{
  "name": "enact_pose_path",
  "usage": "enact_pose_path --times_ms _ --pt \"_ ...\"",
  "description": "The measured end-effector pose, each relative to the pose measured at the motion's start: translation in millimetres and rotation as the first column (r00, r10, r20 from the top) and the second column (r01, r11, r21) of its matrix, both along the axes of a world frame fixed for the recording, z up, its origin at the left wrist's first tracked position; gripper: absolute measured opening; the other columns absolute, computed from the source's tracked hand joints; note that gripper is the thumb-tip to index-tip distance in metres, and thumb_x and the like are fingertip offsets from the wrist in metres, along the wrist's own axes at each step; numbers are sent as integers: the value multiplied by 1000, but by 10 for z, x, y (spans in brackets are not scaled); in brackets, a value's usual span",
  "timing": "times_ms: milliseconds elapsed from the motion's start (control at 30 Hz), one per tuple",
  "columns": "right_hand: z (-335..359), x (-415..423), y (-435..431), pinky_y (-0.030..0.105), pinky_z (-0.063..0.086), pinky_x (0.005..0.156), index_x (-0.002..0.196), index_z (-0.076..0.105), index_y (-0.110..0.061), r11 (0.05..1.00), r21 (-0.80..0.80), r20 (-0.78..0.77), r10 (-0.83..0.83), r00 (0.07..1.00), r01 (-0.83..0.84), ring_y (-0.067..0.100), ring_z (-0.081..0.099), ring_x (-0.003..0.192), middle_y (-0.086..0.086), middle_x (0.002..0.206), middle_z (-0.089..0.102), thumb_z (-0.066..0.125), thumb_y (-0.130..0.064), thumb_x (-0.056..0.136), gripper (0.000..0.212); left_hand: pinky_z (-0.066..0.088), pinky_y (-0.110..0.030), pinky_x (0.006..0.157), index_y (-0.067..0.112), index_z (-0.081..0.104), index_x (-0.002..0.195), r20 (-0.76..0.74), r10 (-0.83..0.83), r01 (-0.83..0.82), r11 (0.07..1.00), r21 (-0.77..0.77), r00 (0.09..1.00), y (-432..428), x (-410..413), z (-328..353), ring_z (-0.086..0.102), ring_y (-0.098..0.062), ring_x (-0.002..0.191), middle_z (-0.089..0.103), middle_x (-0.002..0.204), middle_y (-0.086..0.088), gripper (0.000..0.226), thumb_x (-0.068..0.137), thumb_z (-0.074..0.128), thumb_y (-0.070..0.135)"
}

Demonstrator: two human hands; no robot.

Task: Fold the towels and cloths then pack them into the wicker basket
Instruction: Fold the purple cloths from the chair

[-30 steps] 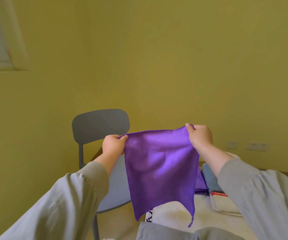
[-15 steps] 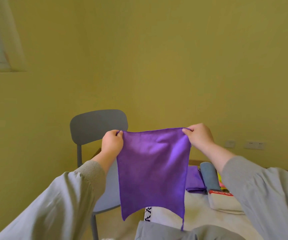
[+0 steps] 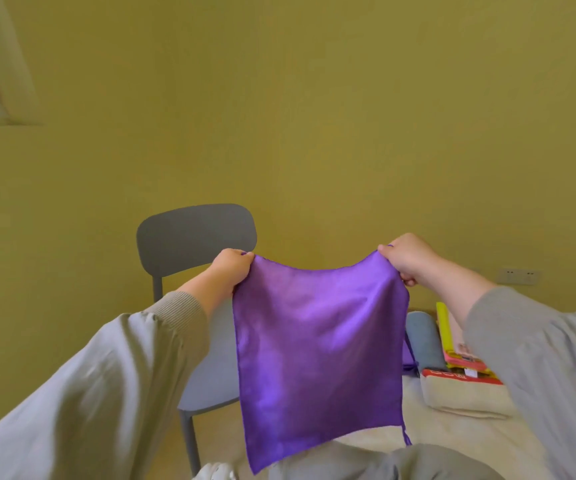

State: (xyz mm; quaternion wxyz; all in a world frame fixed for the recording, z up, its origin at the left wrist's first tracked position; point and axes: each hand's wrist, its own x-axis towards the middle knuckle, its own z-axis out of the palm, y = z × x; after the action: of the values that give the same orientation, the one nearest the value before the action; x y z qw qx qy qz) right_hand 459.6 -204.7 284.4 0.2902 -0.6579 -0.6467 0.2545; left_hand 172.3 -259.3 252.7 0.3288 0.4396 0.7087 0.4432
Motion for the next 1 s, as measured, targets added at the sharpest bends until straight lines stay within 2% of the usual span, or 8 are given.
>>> enact_pose_path --times_ms 300,433,500,600,700,833,900,1000 --pt "-723 157 735 29 42 51 101 46 -7 979 -183 21 -87 996 89 28 54 49 8 32 52 39 -29 100 23 34 -27 63 16 60 77 -518 68 -38 997 69 853 531 99 -586 50 -26 76 53 74 -6 23 96 50 24" --pt "-1254 212 988 30 42 56 69 49 -9 990 -130 35 -58 998 62 39 67 83 11 57 58 45 -9 96 27 39 -29 63 13 69 82 -670 13 -36 999 -20 742 787 49 -1014 60 -36 87 64 86 -13 28 95 51 31" --pt "-1500 230 1054 32 40 65 73 64 -1 994 -92 111 -47 993 58 38 65 90 22 77 66 51 -10 94 26 44 -28 60 11 67 82 -602 -35 -28 995 -95 798 924 59 -1220 64 -33 78 67 80 -14 29 97 49 28" --pt "-1829 246 1119 28 32 65 85 71 -2 993 -86 169 -69 983 84 30 62 90 21 94 68 55 -18 95 24 44 -20 42 9 58 90 -150 4 -29 986 -167 989 1126 134 -1532 63 -18 47 63 66 -11 20 100 43 18" --pt "-2037 221 1233 29 45 70 94 71 1 983 -98 78 -145 986 152 29 67 89 19 89 72 56 -20 95 26 47 -19 52 1 62 103 72 48 -37 989 -144 996 1306 165 -1756 65 -22 70 66 84 -13 23 98 41 7" --pt "-2069 122 1397 24 54 64 111 57 9 976 -151 -350 -202 914 158 24 67 71 15 73 67 40 0 98 23 48 -32 81 9 68 103 170 88 -83 996 -38 982 1450 193 -1779 64 -24 94 66 93 -9 23 92 48 11" --pt "-2037 108 1457 40 51 87 93 64 -9 986 -83 -386 -164 908 143 33 63 93 19 94 65 43 -1 93 23 48 -35 90 16 68 94 243 109 -111 994 -7 964 1476 232 -1727 63 -21 97 66 93 -6 15 91 53 18" --pt "-1983 140 1408 39 47 84 68 62 -23 979 -99 -367 -200 908 175 32 63 95 15 97 69 46 -24 87 25 48 -33 83 21 65 74 325 134 -142 990 1 936 1455 269 -1688 62 -21 88 65 86 -6 19 89 55 20"
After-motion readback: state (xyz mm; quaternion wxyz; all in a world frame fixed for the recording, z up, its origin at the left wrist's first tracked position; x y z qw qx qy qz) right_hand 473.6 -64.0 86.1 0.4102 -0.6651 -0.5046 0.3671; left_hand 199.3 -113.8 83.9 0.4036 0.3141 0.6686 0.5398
